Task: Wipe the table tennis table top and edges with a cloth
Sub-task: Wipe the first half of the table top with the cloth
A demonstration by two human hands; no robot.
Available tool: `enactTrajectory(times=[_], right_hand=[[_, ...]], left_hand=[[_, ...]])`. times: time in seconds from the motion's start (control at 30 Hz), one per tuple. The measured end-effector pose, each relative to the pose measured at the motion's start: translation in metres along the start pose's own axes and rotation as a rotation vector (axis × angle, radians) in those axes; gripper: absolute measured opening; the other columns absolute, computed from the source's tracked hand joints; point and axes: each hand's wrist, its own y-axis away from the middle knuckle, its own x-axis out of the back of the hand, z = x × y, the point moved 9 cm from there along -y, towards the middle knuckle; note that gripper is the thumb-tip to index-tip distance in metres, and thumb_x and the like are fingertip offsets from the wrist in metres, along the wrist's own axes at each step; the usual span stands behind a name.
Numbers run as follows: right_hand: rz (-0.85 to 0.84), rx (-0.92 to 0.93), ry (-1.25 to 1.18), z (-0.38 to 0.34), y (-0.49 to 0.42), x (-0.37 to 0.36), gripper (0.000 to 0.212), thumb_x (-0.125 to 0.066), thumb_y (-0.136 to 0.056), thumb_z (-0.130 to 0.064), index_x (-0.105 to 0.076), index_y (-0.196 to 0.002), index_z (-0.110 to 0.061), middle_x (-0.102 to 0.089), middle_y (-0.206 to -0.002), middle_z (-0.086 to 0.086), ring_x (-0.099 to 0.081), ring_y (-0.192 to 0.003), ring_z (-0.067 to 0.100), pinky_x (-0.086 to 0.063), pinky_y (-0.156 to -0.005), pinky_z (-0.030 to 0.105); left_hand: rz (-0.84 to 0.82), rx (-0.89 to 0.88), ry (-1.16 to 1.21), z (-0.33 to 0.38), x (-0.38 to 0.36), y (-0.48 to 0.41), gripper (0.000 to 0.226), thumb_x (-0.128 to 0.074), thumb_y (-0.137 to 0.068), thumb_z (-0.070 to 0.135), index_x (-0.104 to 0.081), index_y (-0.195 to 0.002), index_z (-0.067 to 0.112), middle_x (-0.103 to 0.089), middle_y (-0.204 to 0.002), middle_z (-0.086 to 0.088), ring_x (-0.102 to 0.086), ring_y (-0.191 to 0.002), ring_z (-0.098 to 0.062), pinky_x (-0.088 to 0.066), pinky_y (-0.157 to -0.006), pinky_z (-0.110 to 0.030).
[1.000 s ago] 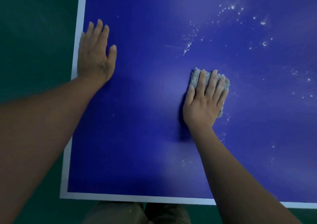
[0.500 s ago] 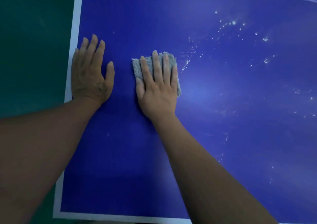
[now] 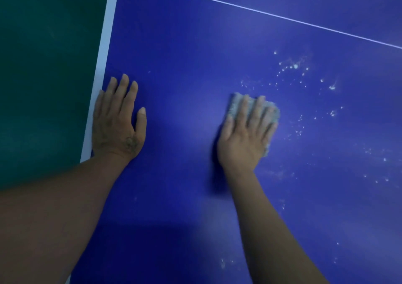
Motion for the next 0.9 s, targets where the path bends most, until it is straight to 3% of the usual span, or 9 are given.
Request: enactTrajectory(times=[0.17, 0.3, 0.4, 0.5, 0.6, 0.7, 0.9], right_hand=[[0.036, 0.3, -0.145, -0.118, 0.001, -0.008, 0.058, -0.037, -0.112, -0.044, -0.036, -0.167, -0.026, -0.023, -0.177, 0.008, -0.012, -0.166, 0.033, -0.011, -0.132, 0.057], [0.156, 0.38, -0.167, -0.104, -0.055, -0.004, 0.052, -0.045, -0.111, -0.044, -0.052, -0.159, -0.026, -0.041, -0.17, 0.008, -0.03, -0.161, 0.035, -0.021, -0.13, 0.056], [0.165, 0.216, -0.051, -0.025, -0.103, 0.003, 0.053, -0.04, -0.111, -0.044, -0.046, -0.162, -0.03, -0.039, -0.171, 0.009, -0.03, -0.16, 0.038, -0.022, -0.13, 0.058], [0.014, -0.024, -0.007, 0.062, -0.126, 0.007, 0.061, -0.024, -0.112, -0.05, -0.024, -0.17, -0.032, -0.017, -0.179, 0.004, -0.009, -0.166, 0.032, -0.009, -0.132, 0.057], [-0.027, -0.159, -0.005, 0.082, -0.116, 0.009, 0.063, -0.021, -0.113, -0.05, -0.016, -0.172, -0.028, -0.005, -0.181, 0.004, -0.001, -0.167, 0.031, -0.003, -0.133, 0.056], [-0.029, -0.133, 0.044, 0.036, -0.097, 0.004, 0.063, -0.02, -0.114, -0.047, -0.012, -0.173, -0.026, -0.002, -0.181, 0.007, 0.001, -0.167, 0.033, -0.001, -0.132, 0.057], [-0.018, 0.232, -0.015, -0.107, -0.087, -0.011, 0.062, -0.027, -0.112, -0.046, -0.021, -0.171, -0.029, -0.011, -0.18, 0.006, -0.003, -0.167, 0.032, -0.002, -0.133, 0.055]], left_hand=[[0.013, -0.007, -0.007, 0.0, -0.002, 0.0, 0.062, -0.034, -0.112, 0.037, -0.029, -0.169, 0.013, -0.02, -0.179, -0.006, -0.011, -0.167, -0.024, -0.008, -0.136, -0.047], [0.038, -0.024, 0.01, 0.0, -0.003, 0.0, 0.061, -0.035, -0.112, 0.036, -0.031, -0.168, 0.012, -0.022, -0.178, -0.006, -0.013, -0.167, -0.024, -0.01, -0.136, -0.048], [0.038, -0.023, 0.023, 0.0, -0.001, 0.0, 0.061, -0.036, -0.112, 0.035, -0.032, -0.167, 0.011, -0.023, -0.178, -0.007, -0.014, -0.167, -0.025, -0.009, -0.136, -0.048], [0.017, -0.014, 0.019, 0.0, -0.001, -0.001, 0.061, -0.035, -0.112, 0.036, -0.032, -0.168, 0.011, -0.022, -0.178, -0.007, -0.012, -0.167, -0.025, -0.007, -0.136, -0.046], [0.01, -0.007, 0.024, 0.0, -0.001, -0.001, 0.061, -0.035, -0.112, 0.035, -0.032, -0.167, 0.01, -0.022, -0.178, -0.007, -0.013, -0.167, -0.025, -0.008, -0.136, -0.047], [0.011, -0.01, 0.037, 0.001, 0.001, -0.001, 0.061, -0.036, -0.111, 0.033, -0.034, -0.166, 0.009, -0.023, -0.178, -0.009, -0.014, -0.167, -0.026, -0.011, -0.135, -0.05], [-0.007, 0.01, 0.067, 0.001, -0.001, -0.001, 0.057, -0.038, -0.11, 0.031, -0.041, -0.161, 0.005, -0.024, -0.178, -0.009, -0.013, -0.167, -0.025, -0.011, -0.135, -0.05]])
